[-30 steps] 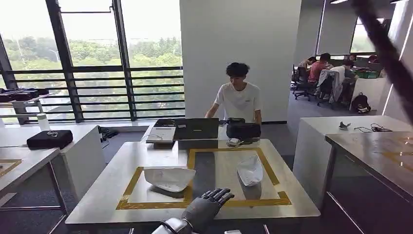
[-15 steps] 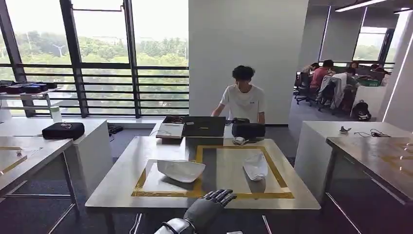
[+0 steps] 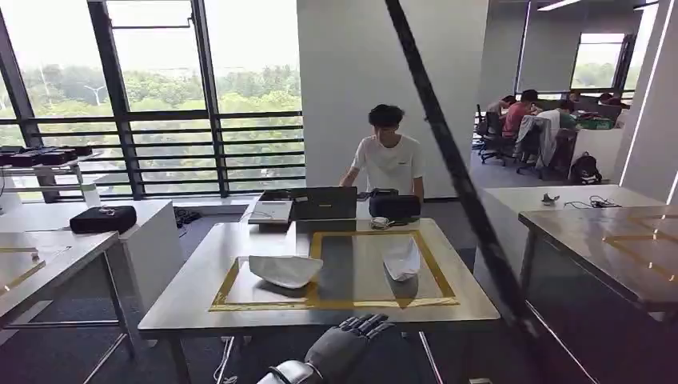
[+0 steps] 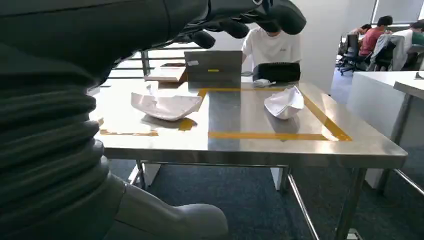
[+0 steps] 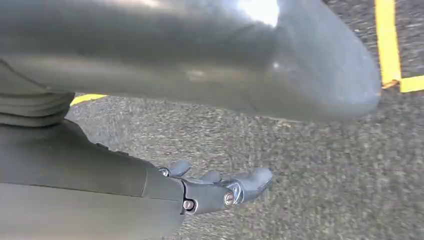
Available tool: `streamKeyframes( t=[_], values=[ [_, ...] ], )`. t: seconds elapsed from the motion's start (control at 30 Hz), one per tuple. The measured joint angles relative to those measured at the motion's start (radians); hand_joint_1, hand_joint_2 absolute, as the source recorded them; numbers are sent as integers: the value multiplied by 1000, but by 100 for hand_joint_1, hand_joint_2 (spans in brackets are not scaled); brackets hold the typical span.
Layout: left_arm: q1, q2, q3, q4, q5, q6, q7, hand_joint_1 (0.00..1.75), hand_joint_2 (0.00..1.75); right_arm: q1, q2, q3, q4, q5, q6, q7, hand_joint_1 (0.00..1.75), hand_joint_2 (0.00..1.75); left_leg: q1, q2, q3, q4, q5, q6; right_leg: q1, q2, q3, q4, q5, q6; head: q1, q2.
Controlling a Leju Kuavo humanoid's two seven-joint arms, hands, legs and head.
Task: Take the parts from the cabinet and place them on the table.
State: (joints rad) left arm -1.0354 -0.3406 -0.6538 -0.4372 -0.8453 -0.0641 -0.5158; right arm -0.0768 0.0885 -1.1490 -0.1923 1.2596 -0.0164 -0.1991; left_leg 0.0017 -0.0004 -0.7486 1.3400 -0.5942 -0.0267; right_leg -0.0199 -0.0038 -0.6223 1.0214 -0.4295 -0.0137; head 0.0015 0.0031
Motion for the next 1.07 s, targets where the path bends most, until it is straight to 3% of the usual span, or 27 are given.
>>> streamKeyframes(
  t=[0.07, 0.1, 0.13, 0.17, 0.2, 0.23, 0.3, 0.33, 0.37, 0.4, 0.43, 0.6, 0.67, 0.7, 0.73, 0.77, 0.8, 0.83, 0.87, 0.9, 0.93, 1.03, 1.07],
  values=[
    [6, 0, 0, 0, 0, -1, 0, 0, 175, 1, 0, 0, 0, 0, 0, 0, 0, 0, 0, 0, 51, -33, 57, 3, 0, 0, -26, 2, 20, 3, -1, 0],
    [6, -3, 0, -2, 0, -1, 0, 0, 175, 1, 0, 0, 0, 0, 0, 0, 0, 0, 0, 0, 109, -107, 92, 8, 0, 0, -41, 3, 31, 6, -1, 0],
    [5, -5, 0, -7, 1, -1, 0, 0, 175, 1, 0, 0, 0, 0, 0, 0, 0, 0, -1, 0, 180, -200, 100, 15, 0, 0, -50, 6, 41, 10, -2, 0],
    [5, -9, 0, -14, 1, -1, -1, 0, 175, 1, 0, 0, 0, 0, 0, 1, 0, 0, -4, 0, 229, -286, 51, 20, 1, 1, -55, 8, 49, 17, -2, 0],
    [5, -13, 0, -17, 2, -1, -3, 0, 175, 2, 0, 0, 0, 0, 0, 1, 0, 0, -9, -2, 248, -303, 50, 22, 0, 0, -54, 6, 57, 25, 0, 0],
    [4, -13, 0, -17, 2, -1, -3, 0, 175, 2, 0, 0, 0, 0, 0, 0, 0, 0, -10, -2, 237, -312, 53, 26, 1, 0, -52, 4, 64, 32, 1, 0],
    [5, -14, 0, -19, 8, -8, -10, 0, 175, 2, 0, 0, 0, 0, 0, 1, 0, 0, -14, -1, 227, -313, 68, 45, -3, 1, -52, -11, 85, 49, 0, 0],
    [5, -15, 0, -21, 11, -11, -16, 0, 175, 4, 0, 0, 0, 0, 0, 2, 0, 0, -5, 3, 223, -320, 85, 53, -7, 2, -57, -7, 79, 53, 0, 0],
    [5, -18, 0, -26, 14, -16, -21, 0, 175, 5, 0, 0, 0, 0, 0, 3, 0, 0, -5, 4, 215, -323, 98, 59, -6, 2, -71, 19, 29, 57, 0, -2],
    [5, -20, 0, -31, 18, -19, -23, 0, 0, 6, 1, 0, 0, 0, 0, 4, 0, 0, -5, 3, 200, -322, 111, 65, -6, 3, -91, 77, -37, 59, 4, -1],
    [5, -21, 0, -32, 18, -20, -23, 0, 0, 6, 1, 0, 0, 0, 0, 5, 0, 0, -5, 3, 195, -322, 115, 66, -6, 3, -98, 103, -59, 60, 4, -2],
    [5, -21, 0, -32, 18, -20, -23, 0, 0, 6, 1, 0, 0, 0, 0, 5, 0, 0, -5, 3, 195, -322, 115, 66, -6, 3, -98, 103, -59, 60, 4, -2],
    [5, -21, 0, -33, 18, -21, -23, 0, 0, 5, 1, 0, 0, 0, 0, 5, 0, 0, -5, 3, 191, -322, 118, 67, -6, 3, -103, 120, -73, 61, 4, -2],
    [5, -21, 0, -33, 18, -22, -23, 0, 0, 4, 1, 0, 0, 0, 0, 6, 0, 0, -6, 3, 184, -322, 124, 67, -6, 3, -112, 160, -101, 62, 4, -2],
    [8, -20, 0, -33, 18, -25, -23, 0, 0, 3, 1, -1, 0, 0, -2, 6, 0, 0, -8, 3, 166, -322, 135, 66, -5, 3, -128, 245, -139, 65, 5, -1],
    [9, -20, 0, -33, 18, -27, -24, 0, 0, 3, 1, -1, 0, 0, -3, 6, 0, 0, -8, 3, 159, -321, 139, 66, -5, 3, -129, 267, -138, 65, 5, -1],
    [12, -19, 0, -35, 26, -44, -34, 0, 175, 4, 1, -1, 0, 0, -17, -9, 0, 0, -8, 4, 128, -316, 159, 63, -4, 3, -93, 267, -64, 63, 6, -1],
    [11, -16, 0, -45, 31, -50, -41, 0, 175, 3, 1, -1, 0, -1, -34, -21, 0, 175, -8, 4, 103, -308, 175, 56, -3, 3, 40, 99, -30, 52, 7, -1],
    [12, -12, -1, -60, 30, -40, -41, 0, 175, 2, 0, -1, 0, -4, -35, -30, 0, 175, -14, 6, 95, -307, 186, 38, 7, 3, 92, -9, -80, 32, 6, -1],
    [12, -9, -1, -62, 29, -38, -40, 0, 175, 3, 0, -2, -1, -5, -34, -30, 0, 175, -13, 5, 94, -317, 180, 53, 9, 2, 88, -8, -75, 28, 4, -1],
    [13, -8, -1, -63, 29, -38, -40, 0, 175, 4, 0, -2, -1, -6, -34, -30, 0, 175, -11, 4, 96, -323, 193, 38, 11, 2, 88, -8, -71, 23, 4, -2],
    [14, -7, -1, -66, 29, -29, -36, 0, 175, 4, 0, -6, 0, -9, -23, -29, 0, 175, -10, 5, 100, -332, 221, 34, 12, 2, 80, -7, -61, 16, 4, -1],
    [15, -7, -1, -67, 28, -26, -31, 0, 175, 4, 0, -8, 0, -9, -20, -29, 0, 175, -10, 4, 98, -334, 225, 28, 12, 2, 77, -6, -59, 14, 4, -2]
  ],
)
